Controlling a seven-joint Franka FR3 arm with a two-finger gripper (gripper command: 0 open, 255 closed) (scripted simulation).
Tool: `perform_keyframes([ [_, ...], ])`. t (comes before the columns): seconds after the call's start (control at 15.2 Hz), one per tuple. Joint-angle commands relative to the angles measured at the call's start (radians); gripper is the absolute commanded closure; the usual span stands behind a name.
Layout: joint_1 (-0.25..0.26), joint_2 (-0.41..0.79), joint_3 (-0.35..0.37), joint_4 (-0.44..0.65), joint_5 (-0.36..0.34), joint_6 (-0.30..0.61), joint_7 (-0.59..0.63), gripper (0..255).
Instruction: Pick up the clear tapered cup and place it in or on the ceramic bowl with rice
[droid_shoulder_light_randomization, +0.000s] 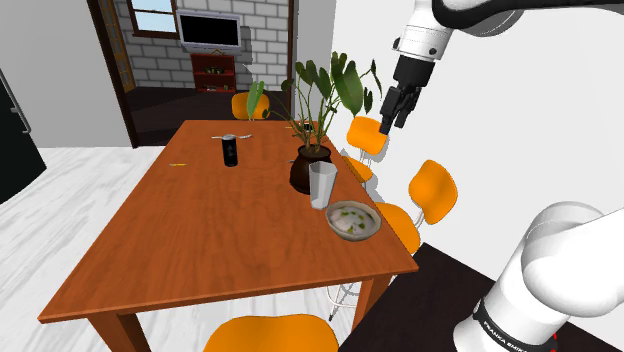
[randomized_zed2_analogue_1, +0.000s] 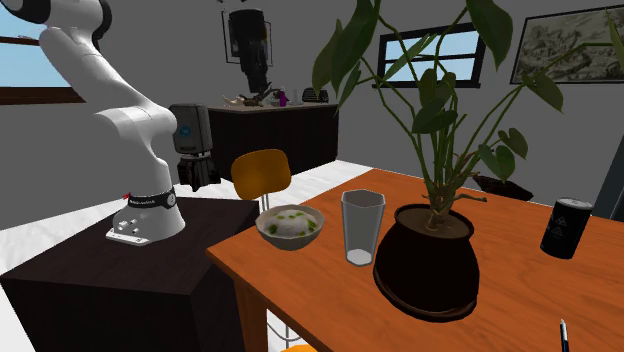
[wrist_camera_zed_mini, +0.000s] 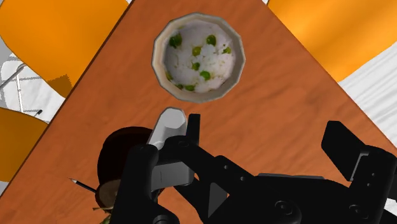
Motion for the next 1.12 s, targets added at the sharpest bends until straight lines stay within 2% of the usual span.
perform_keyframes([
  [0.0,-0.002,0.053,-0.015,-0.007,0.001,0.06,-0.014,0],
  [0.53,-0.008,0.316,-0.081,0.047,0.028,0.259,-0.087,0],
  [1.06,-0.013,0.612,-0.134,0.187,0.108,0.396,-0.18,0],
])
